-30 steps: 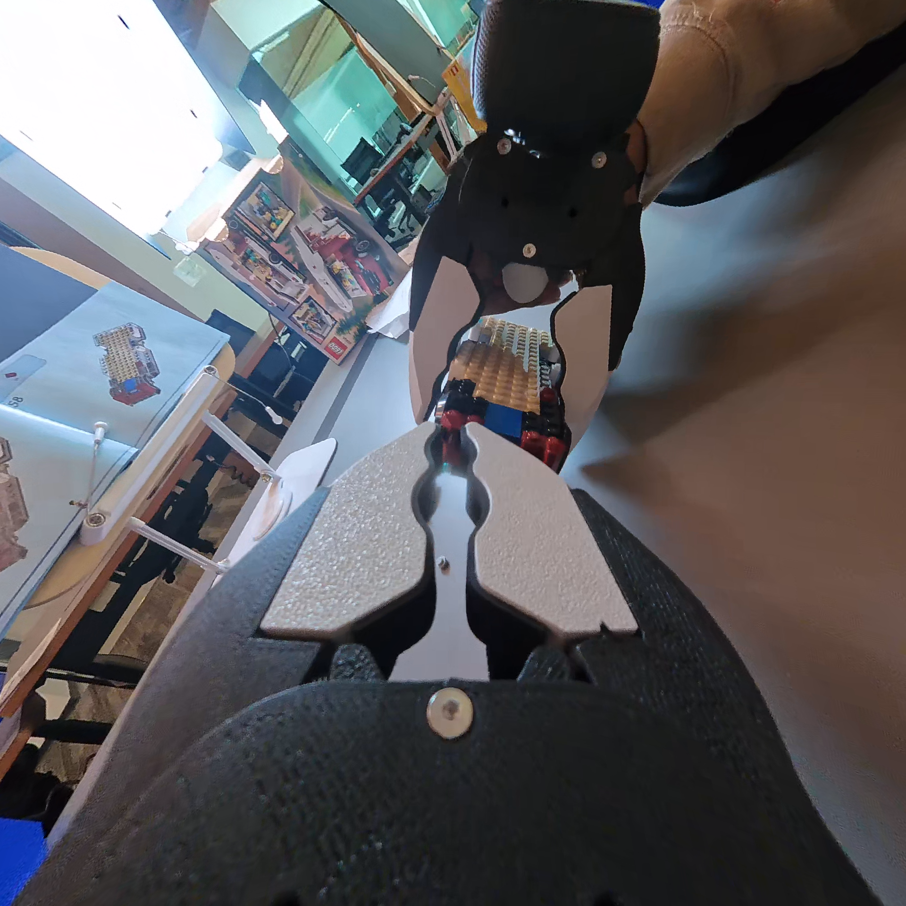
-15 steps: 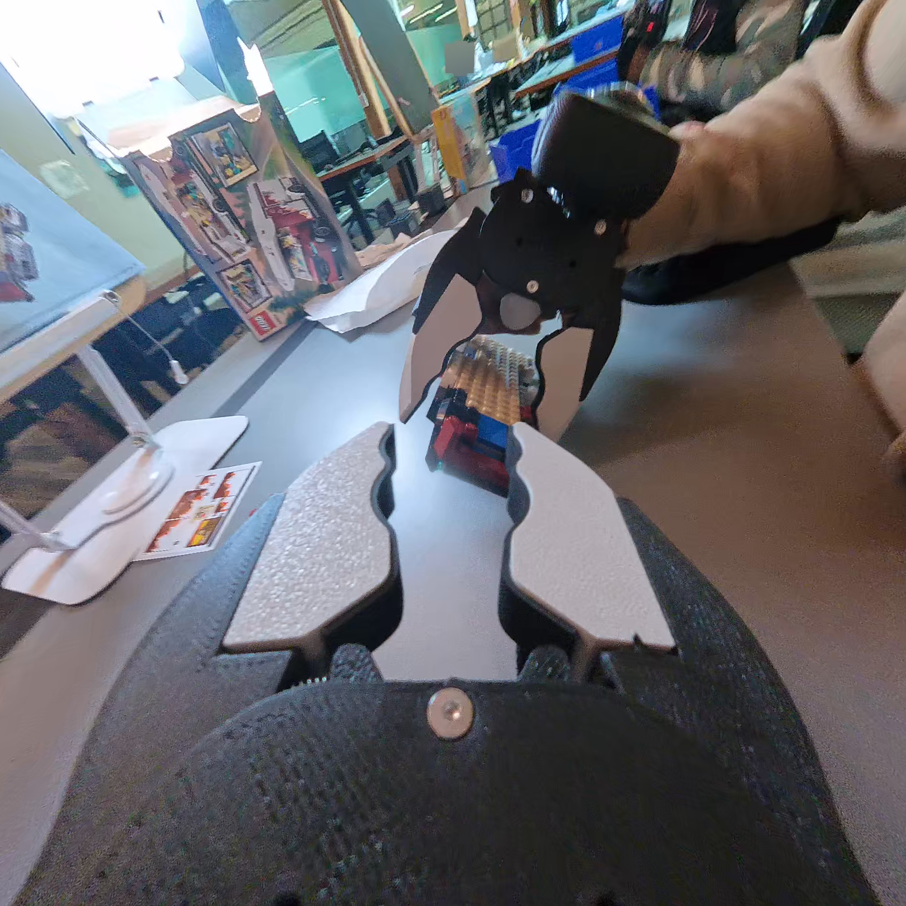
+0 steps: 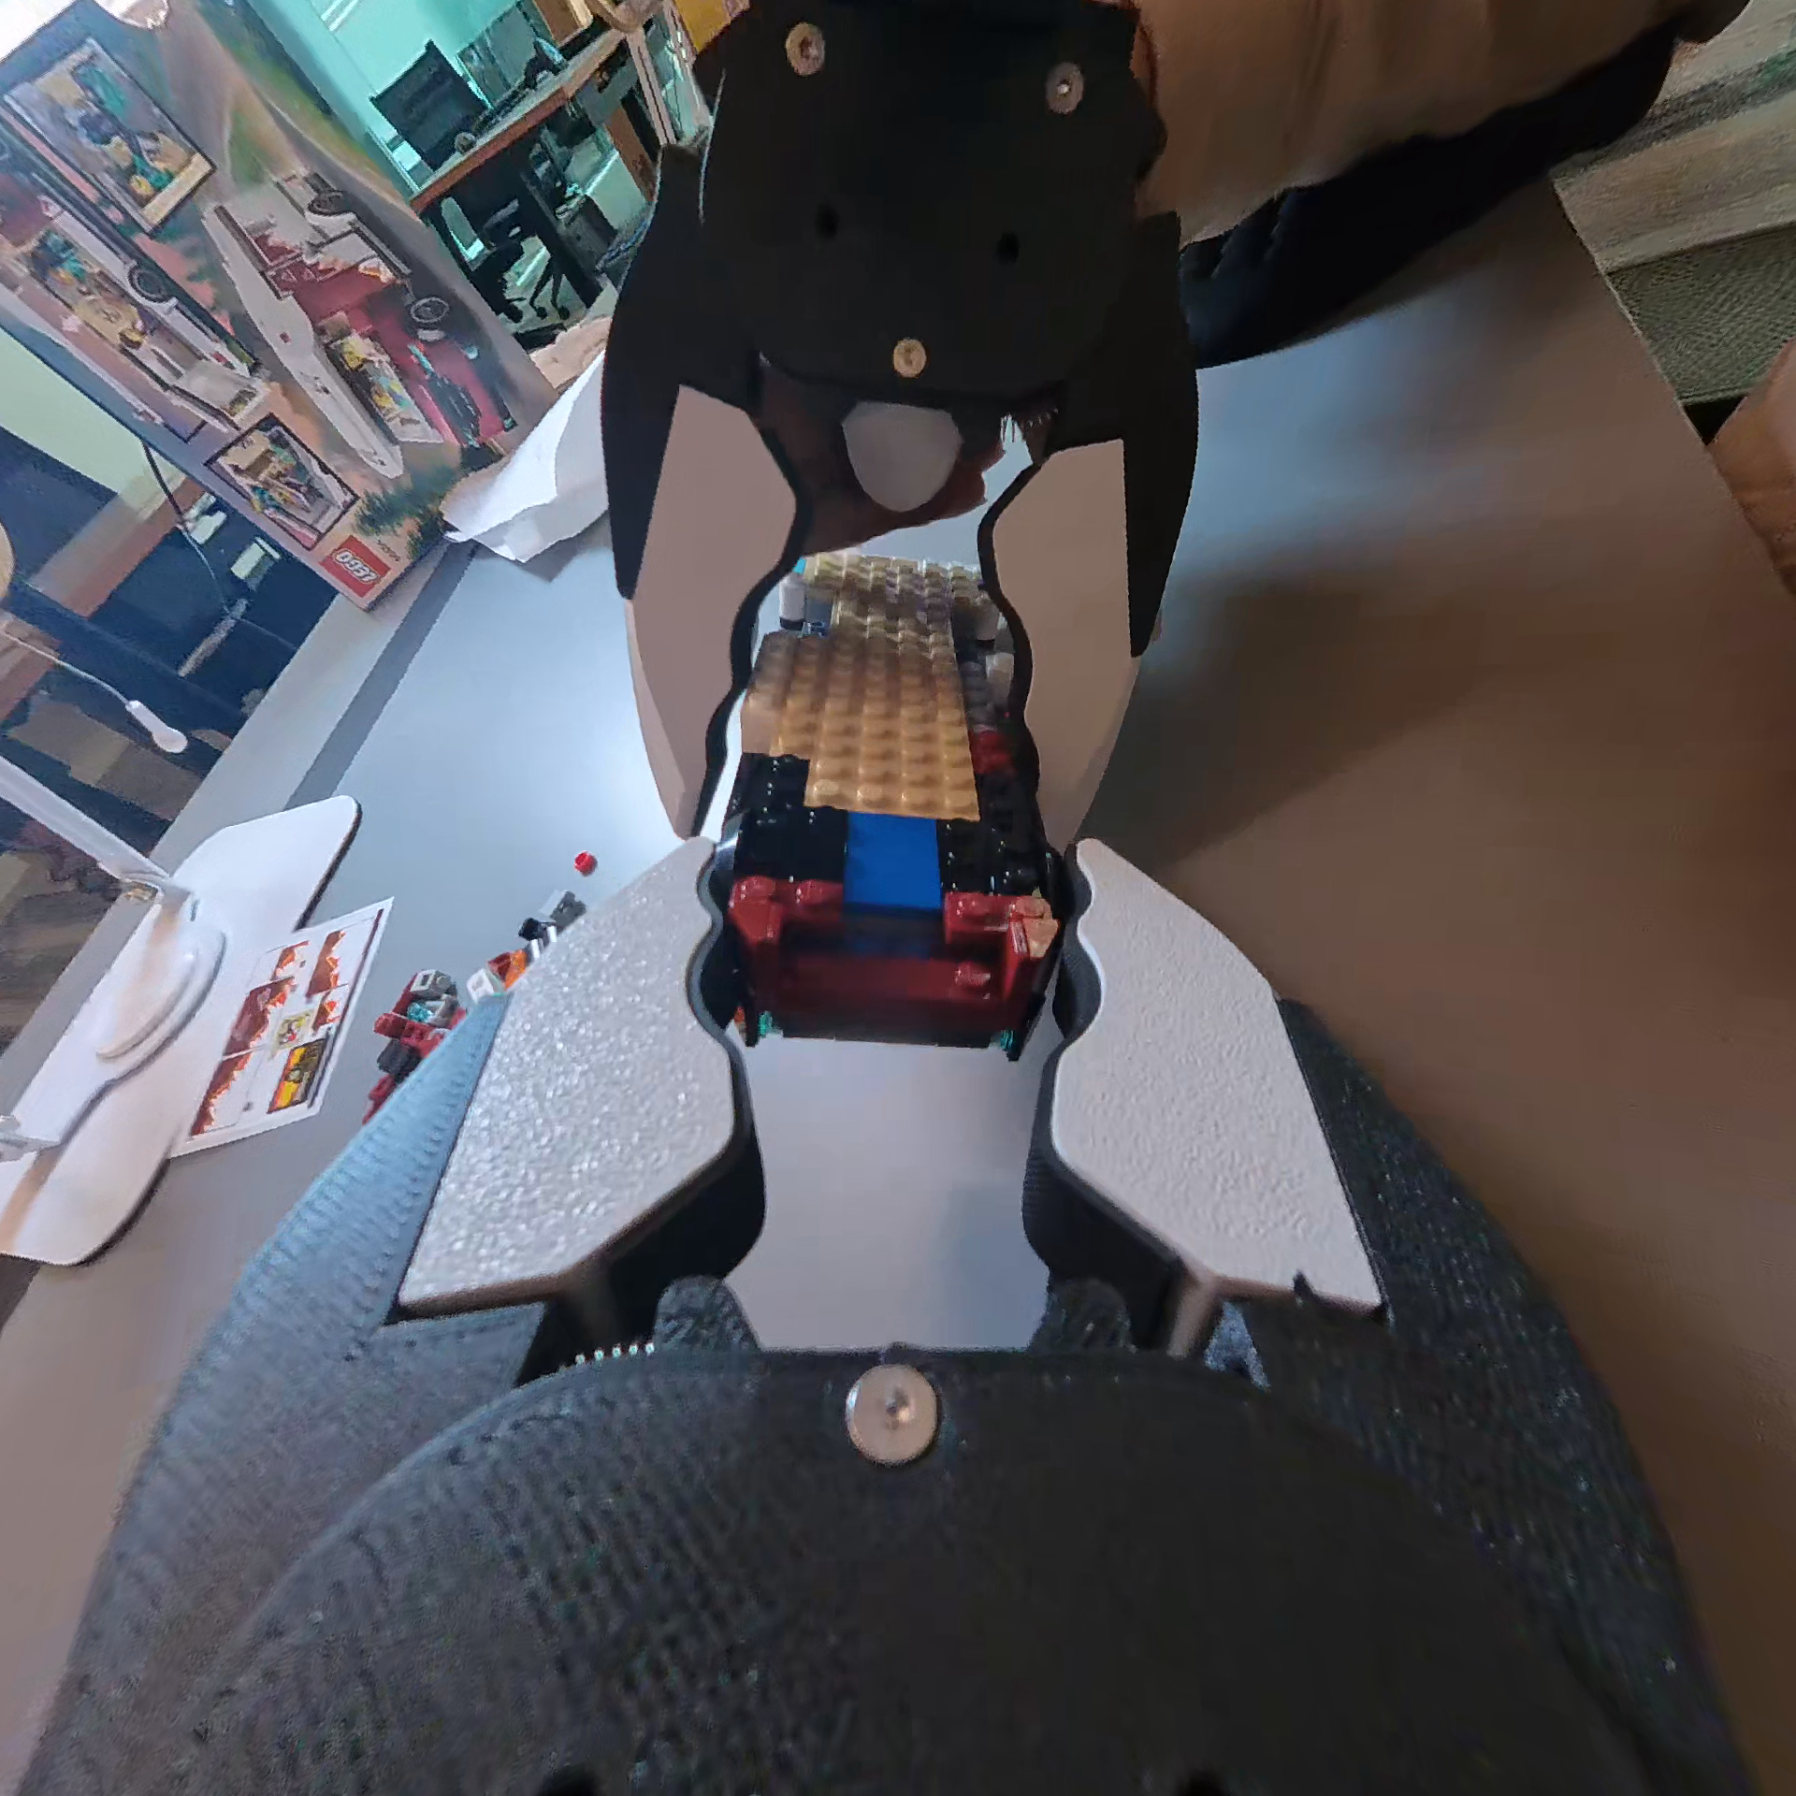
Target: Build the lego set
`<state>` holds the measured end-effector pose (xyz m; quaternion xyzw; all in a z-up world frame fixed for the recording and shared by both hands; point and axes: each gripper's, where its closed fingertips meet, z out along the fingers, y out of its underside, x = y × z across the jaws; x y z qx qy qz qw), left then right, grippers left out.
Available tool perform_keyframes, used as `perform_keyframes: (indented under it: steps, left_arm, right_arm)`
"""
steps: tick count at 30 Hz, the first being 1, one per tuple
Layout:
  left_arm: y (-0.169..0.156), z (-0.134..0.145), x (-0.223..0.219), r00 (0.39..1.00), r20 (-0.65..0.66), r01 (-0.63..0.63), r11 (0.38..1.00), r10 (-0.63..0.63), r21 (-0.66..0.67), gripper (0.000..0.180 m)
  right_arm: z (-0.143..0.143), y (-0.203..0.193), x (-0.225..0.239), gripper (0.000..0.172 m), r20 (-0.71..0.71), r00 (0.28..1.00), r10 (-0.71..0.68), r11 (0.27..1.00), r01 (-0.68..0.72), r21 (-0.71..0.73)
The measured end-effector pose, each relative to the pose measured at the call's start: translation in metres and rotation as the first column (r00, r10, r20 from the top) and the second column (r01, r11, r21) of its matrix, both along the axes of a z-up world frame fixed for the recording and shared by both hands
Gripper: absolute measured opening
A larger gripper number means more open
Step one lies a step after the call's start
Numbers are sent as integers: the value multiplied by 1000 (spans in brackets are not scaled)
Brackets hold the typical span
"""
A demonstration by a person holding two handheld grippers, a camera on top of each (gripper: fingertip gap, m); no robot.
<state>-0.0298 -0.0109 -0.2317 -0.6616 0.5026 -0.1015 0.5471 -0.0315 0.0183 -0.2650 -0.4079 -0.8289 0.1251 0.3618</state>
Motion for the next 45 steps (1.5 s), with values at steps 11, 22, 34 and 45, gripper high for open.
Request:
perform_keyframes:
  steps: [11,22,34,45]
  left_arm:
    - [-4,-22,-10,995,94,45,945,-15,-323,64]
    - [-2,-42,-6,1000,8,-6,934,9,-356,69]
    - [28,46,-62,890,388,-191,969,238,-156,24]
    - [41,83,-118,753,538,-433,901,378,-27,0]
  right_arm:
    - [-2,-12,10,77,47,997,65,984,-56,-169]
    - [-21,-10,22,72,285,948,143,963,-66,-263]
    - [10,20,4,67,175,975,138,935,-69,-347]
    - [115,108,26,25,-663,565,-492,824,56,-564]
